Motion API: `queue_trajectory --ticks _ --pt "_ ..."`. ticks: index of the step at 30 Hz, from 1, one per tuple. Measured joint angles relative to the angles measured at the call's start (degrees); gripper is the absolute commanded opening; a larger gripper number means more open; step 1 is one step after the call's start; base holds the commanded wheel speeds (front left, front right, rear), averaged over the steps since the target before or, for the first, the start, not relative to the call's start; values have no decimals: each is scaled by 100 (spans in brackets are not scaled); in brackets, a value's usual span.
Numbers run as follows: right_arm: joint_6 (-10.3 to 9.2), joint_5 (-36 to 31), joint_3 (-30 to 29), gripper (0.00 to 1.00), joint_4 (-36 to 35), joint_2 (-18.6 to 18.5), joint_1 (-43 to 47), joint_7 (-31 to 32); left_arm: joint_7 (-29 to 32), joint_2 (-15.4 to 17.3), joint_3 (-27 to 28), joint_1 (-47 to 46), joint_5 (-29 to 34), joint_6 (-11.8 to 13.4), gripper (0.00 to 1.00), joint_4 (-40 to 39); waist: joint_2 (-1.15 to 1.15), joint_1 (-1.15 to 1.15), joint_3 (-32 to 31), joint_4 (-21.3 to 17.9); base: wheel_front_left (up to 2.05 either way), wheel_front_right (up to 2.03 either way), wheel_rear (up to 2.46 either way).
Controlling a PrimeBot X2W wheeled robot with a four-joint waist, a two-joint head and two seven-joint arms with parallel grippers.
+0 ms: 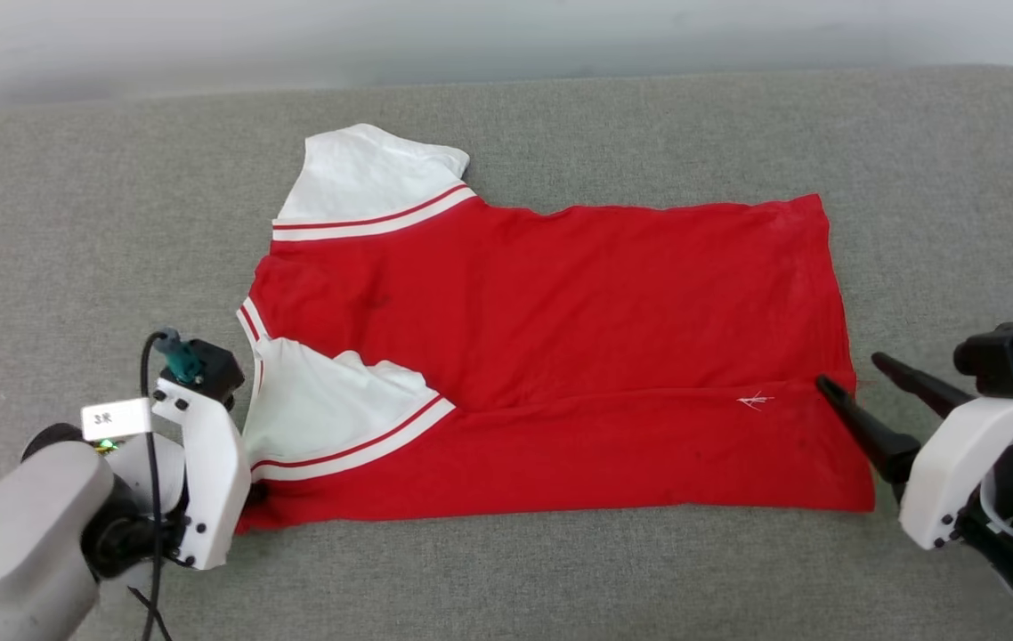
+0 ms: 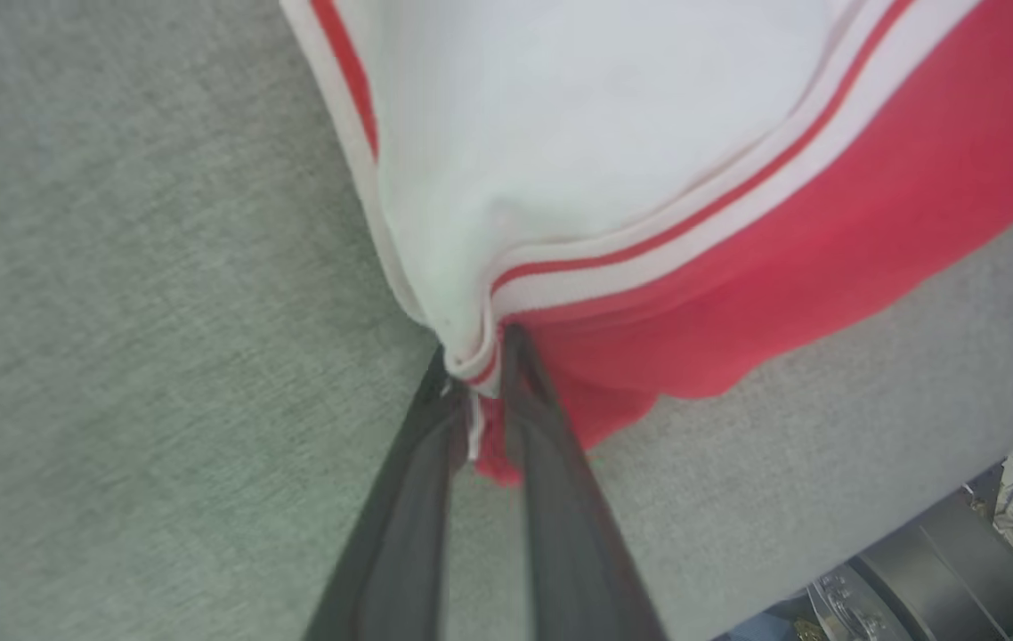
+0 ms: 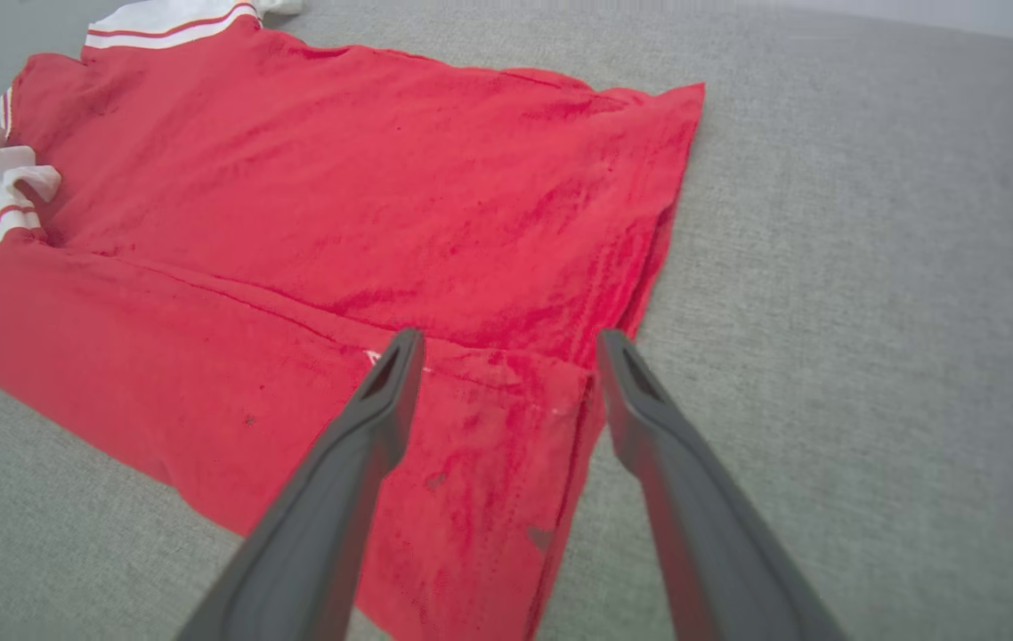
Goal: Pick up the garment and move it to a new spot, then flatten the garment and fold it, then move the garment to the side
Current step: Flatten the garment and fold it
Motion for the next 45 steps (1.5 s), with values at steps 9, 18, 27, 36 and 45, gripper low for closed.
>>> queue_trajectory --ticks 9,18,27,36,45 --pt "0 214 1 100 -559 -812 -131 1362 -541 98 -322 -99 22 10 0 -463 0 0 -328 114 0 0 0" --pt "0 463 220 100 -770 -1074 -124 3111 -770 248 -450 -249 165 10 0 -823 0 0 -359 250 0 0 0" --pt "0 151 413 100 93 -519 -141 3274 -888 151 -521 -466 305 10 0 -904 0 1 -84 389 0 0 0" --pt "-18 258 826 96 766 -394 -266 2891 -1082 74 -586 -436 300 9 0 -716 0 0 -60 464 0 0 0" --pt "0 719 1040 0 678 -493 -98 2342 -1263 125 -610 -66 148 19 0 -634 0 1 -539 382 0 0 0"
